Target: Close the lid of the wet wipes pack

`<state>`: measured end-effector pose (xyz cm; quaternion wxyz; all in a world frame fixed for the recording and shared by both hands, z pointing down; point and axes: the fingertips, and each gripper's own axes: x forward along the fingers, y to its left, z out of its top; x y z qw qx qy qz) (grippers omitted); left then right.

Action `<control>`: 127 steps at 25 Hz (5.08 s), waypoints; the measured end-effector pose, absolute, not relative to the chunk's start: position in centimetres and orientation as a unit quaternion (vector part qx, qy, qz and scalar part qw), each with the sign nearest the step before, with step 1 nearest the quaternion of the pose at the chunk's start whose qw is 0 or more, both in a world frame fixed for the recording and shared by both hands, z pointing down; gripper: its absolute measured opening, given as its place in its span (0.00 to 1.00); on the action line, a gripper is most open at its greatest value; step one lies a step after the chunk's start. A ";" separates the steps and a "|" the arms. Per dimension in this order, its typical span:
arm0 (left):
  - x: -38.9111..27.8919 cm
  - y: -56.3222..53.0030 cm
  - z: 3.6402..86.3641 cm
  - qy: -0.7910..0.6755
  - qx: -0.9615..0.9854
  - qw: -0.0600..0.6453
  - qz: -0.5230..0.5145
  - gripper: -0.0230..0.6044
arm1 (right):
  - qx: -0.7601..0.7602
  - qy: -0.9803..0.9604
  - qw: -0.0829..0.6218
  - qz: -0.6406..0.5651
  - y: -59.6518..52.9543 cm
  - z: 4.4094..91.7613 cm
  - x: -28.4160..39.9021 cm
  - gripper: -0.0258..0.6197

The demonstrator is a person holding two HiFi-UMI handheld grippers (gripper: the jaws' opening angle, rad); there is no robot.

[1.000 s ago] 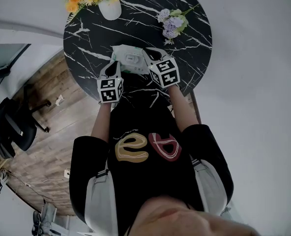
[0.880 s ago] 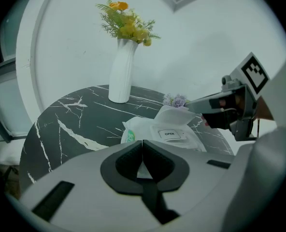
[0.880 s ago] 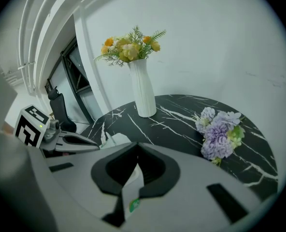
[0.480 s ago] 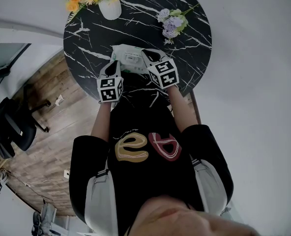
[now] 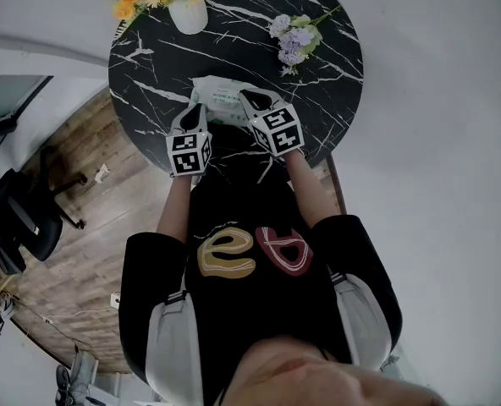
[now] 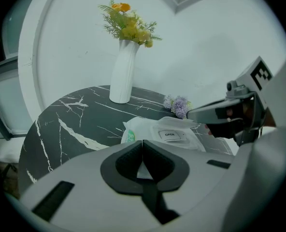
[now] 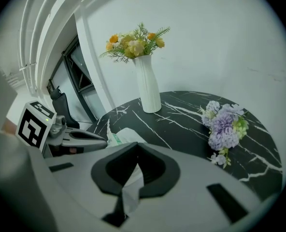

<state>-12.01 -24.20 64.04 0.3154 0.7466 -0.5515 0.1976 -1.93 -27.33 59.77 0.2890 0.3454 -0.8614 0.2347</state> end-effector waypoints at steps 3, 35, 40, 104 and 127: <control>-12.1 -24.1 64.0 -0.553 0.746 0.315 0.196 0.07 | 0.339 -0.862 0.293 0.237 -26.8 60.0 -2.3 0.06; -11.3 -24.2 63.9 -0.537 0.758 0.314 0.196 0.07 | 0.310 -0.856 0.326 0.256 -23.7 62.4 -5.6 0.06; -11.4 -24.1 64.1 -0.535 0.760 0.313 0.198 0.07 | 0.312 -0.852 0.332 0.257 -23.6 62.7 -5.7 0.06; -8.9 -22.4 51.7 -0.523 0.823 0.198 0.104 0.07 | 0.423 -0.876 0.155 0.172 -21.7 52.5 -1.4 0.06; -9.3 -17.3 44.6 -0.518 0.849 0.076 0.074 0.07 | 0.471 -0.875 0.096 0.056 -18.3 44.6 0.3 0.06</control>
